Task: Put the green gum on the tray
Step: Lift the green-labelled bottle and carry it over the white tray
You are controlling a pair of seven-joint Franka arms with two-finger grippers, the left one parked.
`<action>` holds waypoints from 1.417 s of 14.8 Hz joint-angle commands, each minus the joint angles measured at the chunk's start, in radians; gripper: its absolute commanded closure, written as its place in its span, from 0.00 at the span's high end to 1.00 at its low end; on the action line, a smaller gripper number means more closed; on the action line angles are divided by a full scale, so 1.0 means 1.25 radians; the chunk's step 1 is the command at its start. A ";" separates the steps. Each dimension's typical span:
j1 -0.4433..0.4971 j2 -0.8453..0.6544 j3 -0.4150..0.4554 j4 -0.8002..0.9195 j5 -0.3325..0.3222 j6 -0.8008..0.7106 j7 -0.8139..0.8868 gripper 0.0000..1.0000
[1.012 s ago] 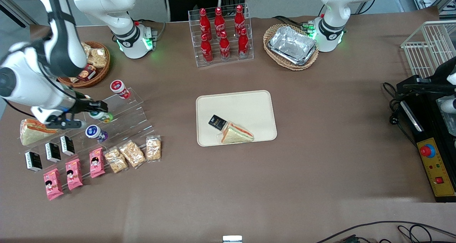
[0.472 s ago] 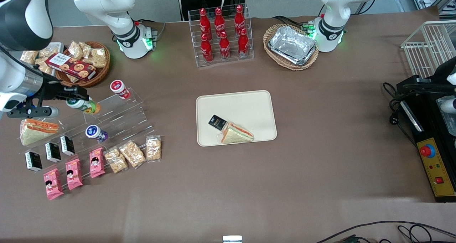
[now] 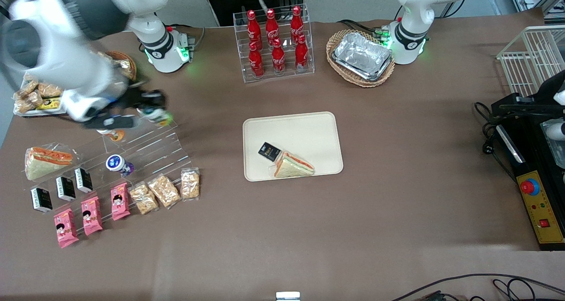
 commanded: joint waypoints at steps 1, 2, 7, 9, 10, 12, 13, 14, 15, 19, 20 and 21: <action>0.134 0.034 -0.006 0.013 0.013 0.045 0.163 0.25; 0.167 0.051 -0.006 0.010 0.013 0.070 0.193 0.25; 0.295 0.162 -0.006 0.001 0.013 0.215 0.326 0.25; 0.329 0.210 -0.006 -0.014 0.011 0.286 0.355 0.25; 0.345 0.229 -0.006 -0.027 0.009 0.324 0.356 0.25; 0.356 0.267 -0.007 -0.061 0.006 0.397 0.356 0.25; 0.367 0.278 -0.007 -0.087 0.005 0.439 0.356 0.25; 0.371 0.286 -0.007 -0.115 0.003 0.482 0.356 0.25; 0.377 0.292 -0.007 -0.150 0.002 0.530 0.356 0.25; 0.399 0.317 -0.007 -0.211 0.002 0.638 0.356 0.25; 0.399 0.329 -0.007 -0.213 0.002 0.652 0.356 0.25; 0.400 0.342 -0.006 -0.213 0.002 0.670 0.356 0.25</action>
